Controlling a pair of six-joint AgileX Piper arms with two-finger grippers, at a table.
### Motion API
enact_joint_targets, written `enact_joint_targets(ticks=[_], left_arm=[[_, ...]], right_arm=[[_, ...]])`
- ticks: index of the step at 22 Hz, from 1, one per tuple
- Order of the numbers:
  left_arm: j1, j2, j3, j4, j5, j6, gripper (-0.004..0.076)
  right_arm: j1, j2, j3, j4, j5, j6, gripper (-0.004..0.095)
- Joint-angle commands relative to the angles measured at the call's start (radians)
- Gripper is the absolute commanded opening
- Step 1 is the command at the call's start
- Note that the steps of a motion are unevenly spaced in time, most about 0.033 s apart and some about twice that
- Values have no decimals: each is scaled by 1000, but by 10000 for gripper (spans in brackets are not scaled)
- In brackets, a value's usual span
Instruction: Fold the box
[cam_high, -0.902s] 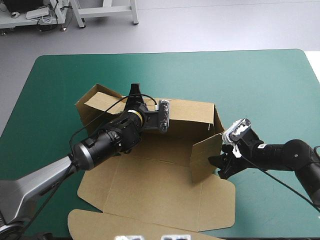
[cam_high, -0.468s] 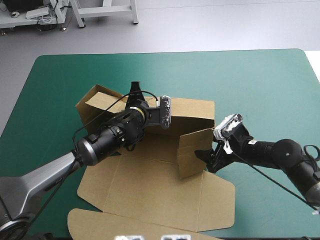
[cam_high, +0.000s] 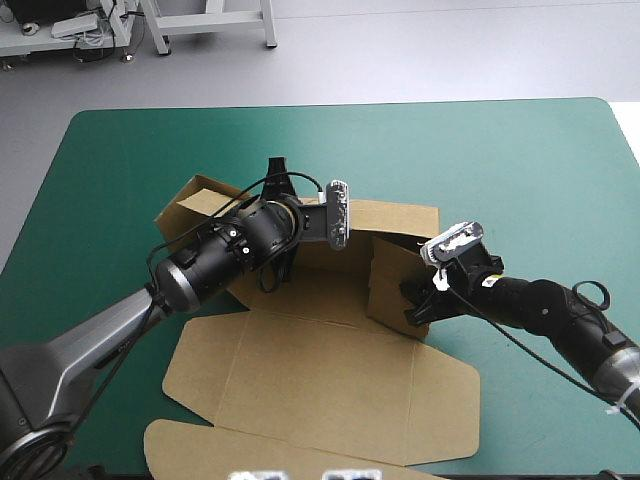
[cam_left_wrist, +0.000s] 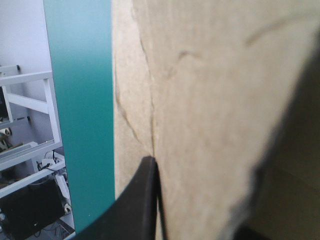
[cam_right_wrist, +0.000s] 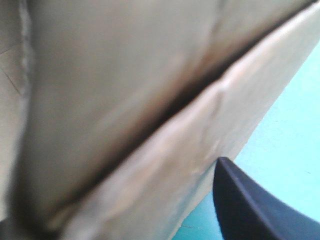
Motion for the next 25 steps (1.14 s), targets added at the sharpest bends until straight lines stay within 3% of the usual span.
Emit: enact_joint_targets(ticks=[1,7,10,12,13,14,15,16,18,20,25], left_arm=[[-23,-7,-4,-267,29,78,-9],[-23,-7,-4,-269,24,74,-9],[-23,-7,-4,-269,24,74,-3],[-23,-8,-4,-295,23,76,49],[-23,-9,-10,-306,23,78,115],[-23,-11,-34,-329,25,78,242],[-23,-12,-46,-343,27,80,301],[-23,-22,-77,-372,27,78,449],[-23,-38,-114,-382,27,62,554],[-24,-57,-156,-378,28,45,549],[-24,-115,-216,-378,26,45,528]], right_arm=[[2,-13,-26,-12,-27,15,361],[2,-15,-26,-7,-21,15,-11],[2,-15,-26,-7,-62,19,-17],[2,-15,-26,-9,-91,19,-17],[2,-15,-26,-16,-114,19,-17],[2,-13,-26,-19,-161,19,-17],[2,-13,-26,-21,-182,27,-17],[2,-3,-36,-31,-220,53,-17],[-11,33,-73,-63,-200,60,-18],[-52,106,-163,-116,-92,67,-18],[-159,211,-372,-139,61,114,-18]])
